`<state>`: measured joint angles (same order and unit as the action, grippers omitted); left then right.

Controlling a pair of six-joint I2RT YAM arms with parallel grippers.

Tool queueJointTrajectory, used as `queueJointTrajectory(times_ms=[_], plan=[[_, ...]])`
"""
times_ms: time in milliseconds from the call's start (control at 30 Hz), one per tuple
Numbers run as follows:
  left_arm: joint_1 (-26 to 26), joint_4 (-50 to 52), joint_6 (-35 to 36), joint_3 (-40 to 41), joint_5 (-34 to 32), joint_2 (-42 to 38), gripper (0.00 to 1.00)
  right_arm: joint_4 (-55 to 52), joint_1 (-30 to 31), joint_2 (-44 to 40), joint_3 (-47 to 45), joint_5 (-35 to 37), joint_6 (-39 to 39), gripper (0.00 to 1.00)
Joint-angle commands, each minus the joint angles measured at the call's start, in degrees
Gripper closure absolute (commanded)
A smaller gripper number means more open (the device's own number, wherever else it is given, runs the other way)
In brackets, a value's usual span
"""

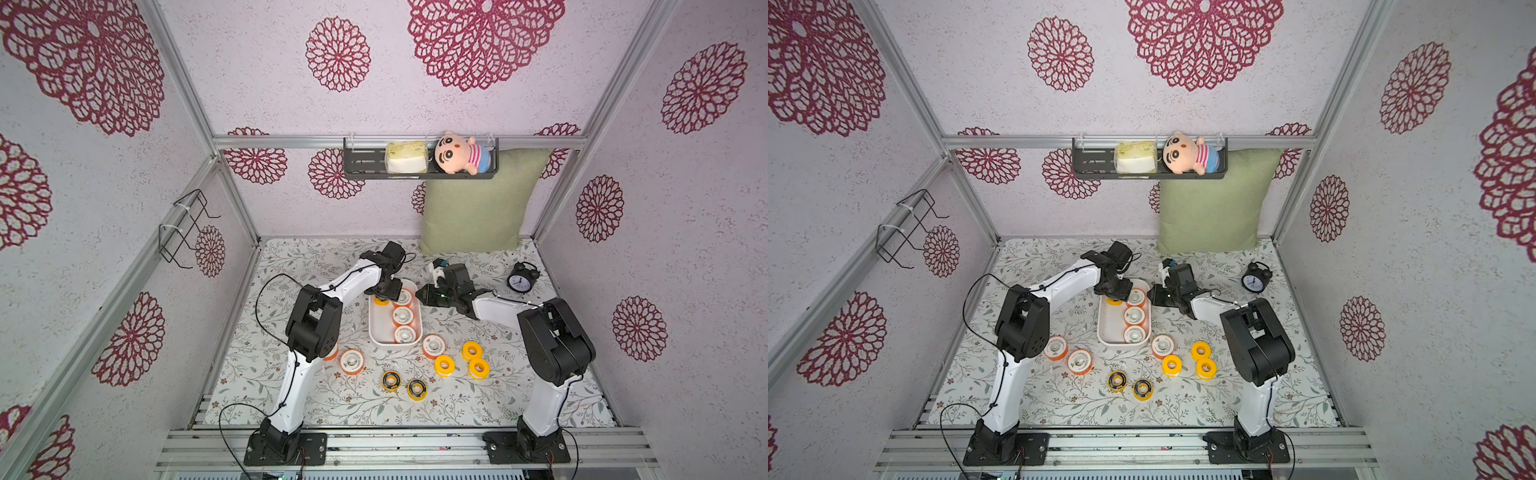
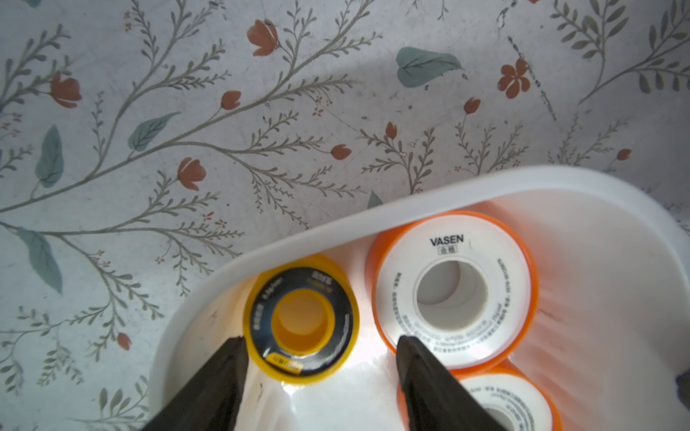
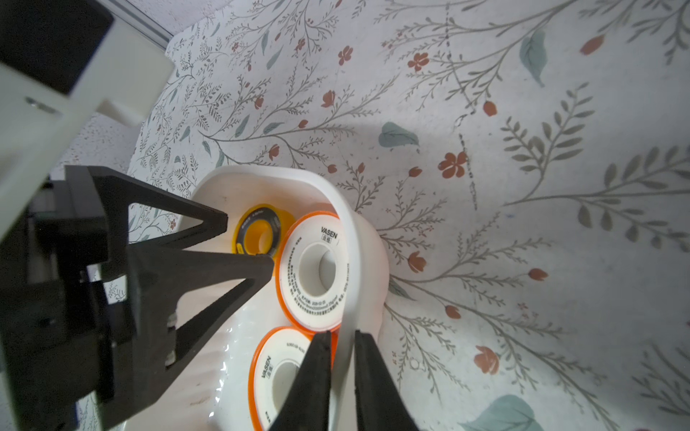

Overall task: Put the sealing tape into the storage box
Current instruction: Place the sealing tape in the storage box, then pick up the sealing tape at the center of the board.

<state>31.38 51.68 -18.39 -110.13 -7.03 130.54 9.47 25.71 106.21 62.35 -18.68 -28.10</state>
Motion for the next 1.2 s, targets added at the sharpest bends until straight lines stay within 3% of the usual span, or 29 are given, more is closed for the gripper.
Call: queueJointTrajectory(times_ms=[0, 133, 267, 433, 833, 1167], plan=[[0.13, 2.01, 0.73, -1.32, -1.84, 0.56, 0.29, -2.09, -0.1, 0.57, 1.11, 0.14, 0.39, 0.82], [0.48, 2.02, 0.99, -1.36, -2.3, -0.16, 0.31, -2.18, -0.11, 0.42, 1.04, 0.13, 0.34, 0.82], [0.7, 2.24, 0.91, -1.23, -2.29, -1.29, 0.42, -2.35, -0.11, 0.21, 1.02, 0.19, 0.48, 0.82], [0.82, 0.38, 0.47, 1.66, -0.81, -5.74, 0.43, -2.27, -0.1, -0.38, 0.85, 0.4, 0.67, 0.82], [-1.08, -15.19, -2.83, 23.19, 4.15, -31.05, 0.4, -3.15, -0.13, -8.36, -1.06, 2.92, 4.64, 0.71], [-6.71, -16.44, -3.15, 32.93, 4.01, -44.47, 0.38, -9.9, 1.34, -20.06, -7.68, 6.54, 10.54, 0.68]])
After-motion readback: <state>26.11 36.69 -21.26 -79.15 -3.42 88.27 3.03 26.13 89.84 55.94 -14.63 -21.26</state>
